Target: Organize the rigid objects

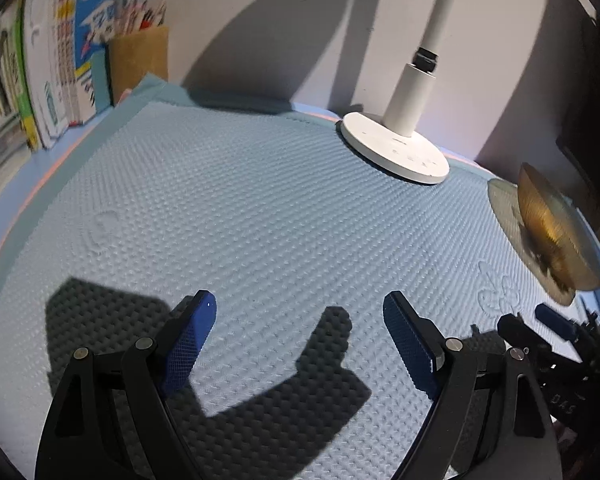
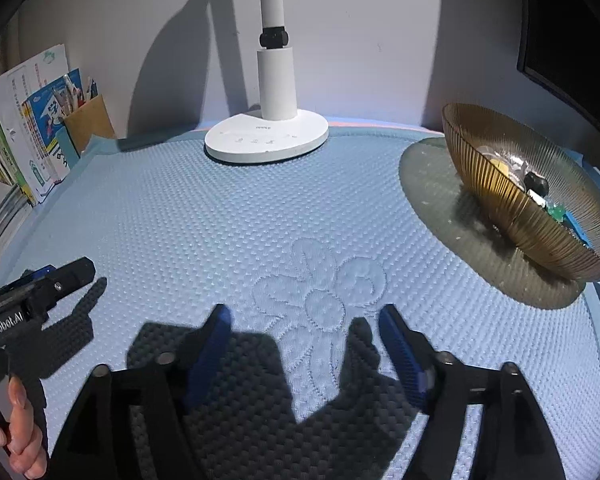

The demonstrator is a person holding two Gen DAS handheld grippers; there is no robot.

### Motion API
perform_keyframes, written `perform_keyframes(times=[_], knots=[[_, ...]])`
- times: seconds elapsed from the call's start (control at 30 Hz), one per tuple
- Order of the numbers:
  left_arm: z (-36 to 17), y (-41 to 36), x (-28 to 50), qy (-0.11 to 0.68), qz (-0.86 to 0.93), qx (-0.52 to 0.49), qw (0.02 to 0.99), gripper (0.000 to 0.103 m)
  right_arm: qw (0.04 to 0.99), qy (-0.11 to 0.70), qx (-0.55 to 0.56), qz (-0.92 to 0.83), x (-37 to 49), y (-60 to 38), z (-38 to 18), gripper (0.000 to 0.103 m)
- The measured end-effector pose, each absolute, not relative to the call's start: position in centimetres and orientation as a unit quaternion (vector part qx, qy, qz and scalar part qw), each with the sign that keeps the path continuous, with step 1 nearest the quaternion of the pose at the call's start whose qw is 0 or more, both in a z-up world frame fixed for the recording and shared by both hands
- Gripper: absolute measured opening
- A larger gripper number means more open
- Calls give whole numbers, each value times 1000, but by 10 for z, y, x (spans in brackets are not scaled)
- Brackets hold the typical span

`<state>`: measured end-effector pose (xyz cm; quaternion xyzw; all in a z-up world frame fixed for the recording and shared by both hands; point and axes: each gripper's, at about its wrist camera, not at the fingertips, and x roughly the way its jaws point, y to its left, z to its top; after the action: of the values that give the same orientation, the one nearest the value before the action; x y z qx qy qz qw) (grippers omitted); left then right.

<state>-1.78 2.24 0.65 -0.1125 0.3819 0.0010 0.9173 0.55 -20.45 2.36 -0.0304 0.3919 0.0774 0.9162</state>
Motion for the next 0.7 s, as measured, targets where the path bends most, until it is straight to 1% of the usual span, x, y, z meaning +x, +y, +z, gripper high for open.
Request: perform_keyframes(times=[0.03, 0.27, 0.43, 0.7], knots=[[7, 20, -19, 379, 0, -106, 919, 85, 918, 388, -29, 78, 5, -205, 25, 83], [15, 14, -28, 346, 7, -83, 934, 85, 923, 377, -17, 74, 0, -210, 28, 84], [16, 11, -27, 346, 6, -72, 935, 85, 927, 369, -23, 67, -1, -210, 30, 89], [16, 12, -27, 348, 6, -77, 934, 85, 926, 371, -33, 65, 0, -208, 28, 91]])
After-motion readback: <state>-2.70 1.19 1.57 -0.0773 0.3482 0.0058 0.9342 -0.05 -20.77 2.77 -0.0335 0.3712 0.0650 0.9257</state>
